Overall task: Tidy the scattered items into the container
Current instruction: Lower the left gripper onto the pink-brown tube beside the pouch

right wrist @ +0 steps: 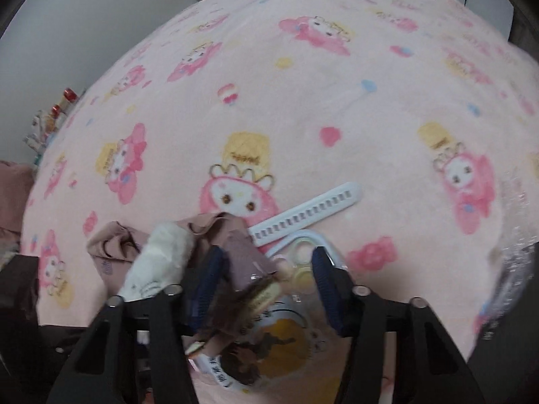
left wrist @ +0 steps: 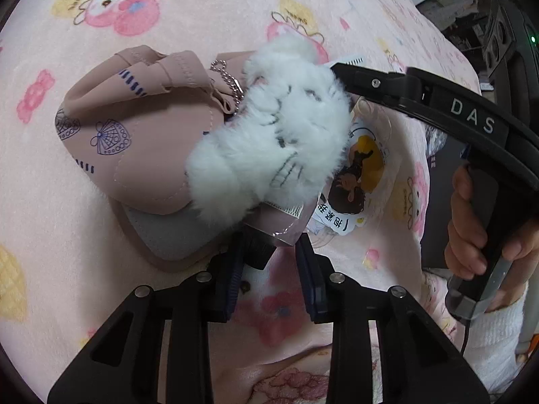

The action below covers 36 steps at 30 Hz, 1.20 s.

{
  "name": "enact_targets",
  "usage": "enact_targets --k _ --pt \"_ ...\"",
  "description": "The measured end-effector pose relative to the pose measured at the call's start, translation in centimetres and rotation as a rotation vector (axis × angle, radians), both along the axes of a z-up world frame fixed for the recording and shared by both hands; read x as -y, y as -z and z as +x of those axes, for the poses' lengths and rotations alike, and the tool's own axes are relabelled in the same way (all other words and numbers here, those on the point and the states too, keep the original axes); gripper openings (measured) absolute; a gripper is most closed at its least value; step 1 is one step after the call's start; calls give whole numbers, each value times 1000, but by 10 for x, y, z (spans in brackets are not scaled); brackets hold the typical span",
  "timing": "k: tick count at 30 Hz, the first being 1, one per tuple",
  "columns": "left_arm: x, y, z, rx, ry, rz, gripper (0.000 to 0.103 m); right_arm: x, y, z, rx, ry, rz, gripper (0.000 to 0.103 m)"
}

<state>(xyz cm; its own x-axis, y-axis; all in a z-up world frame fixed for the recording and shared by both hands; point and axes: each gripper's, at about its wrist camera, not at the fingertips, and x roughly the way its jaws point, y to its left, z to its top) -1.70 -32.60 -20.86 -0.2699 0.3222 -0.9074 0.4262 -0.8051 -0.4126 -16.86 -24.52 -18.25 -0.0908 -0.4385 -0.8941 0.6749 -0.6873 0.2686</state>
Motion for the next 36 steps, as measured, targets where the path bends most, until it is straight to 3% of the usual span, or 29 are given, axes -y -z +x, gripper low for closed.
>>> enact_targets --k 1,5,6,8,11,15,17,20,22,24,27,30,34,36 --pt "-2 -4 2 -10 -1 -12 30 -1 -1 1 27 -8 -30 27" --pt "-8 -22 12 -39 -14 -68 30 -7 -13 15 8 -49 -34 20" --pt "-7 -26 15 -52 -26 -84 29 -10 -15 19 18 -62 -32 10" --pt "-6 -32 20 -67 -29 -107 30 -19 -20 33 65 -98 -50 10" --pt "-4 -37 22 -60 -11 -153 30 -26 -29 49 22 -118 -29 10" --pt "0 -23 34 -59 -6 -101 30 -28 -39 29 -39 -34 -35 14" --pt "0 -21 39 -45 -23 -118 30 -18 -32 14 -1 -7 -54 19" --pt "8 -19 51 -73 -57 -54 30 8 -12 9 79 -56 -56 27" --pt "14 -12 53 -76 -82 -40 28 24 0 13 81 -102 -36 27" --pt "15 -12 51 -79 -100 -64 17 26 4 20 79 -117 -53 27" --pt "24 -15 51 -106 -146 -73 11 27 1 25 90 -138 -64 25" --pt "25 -16 50 -116 -202 -129 10 21 -3 30 107 -157 -62 23" --pt "12 -19 43 -132 -222 -111 10 -7 -16 55 88 -166 -57 23" --pt "21 -24 60 -145 -218 -75 17 -21 -18 65 88 -165 -33 23"
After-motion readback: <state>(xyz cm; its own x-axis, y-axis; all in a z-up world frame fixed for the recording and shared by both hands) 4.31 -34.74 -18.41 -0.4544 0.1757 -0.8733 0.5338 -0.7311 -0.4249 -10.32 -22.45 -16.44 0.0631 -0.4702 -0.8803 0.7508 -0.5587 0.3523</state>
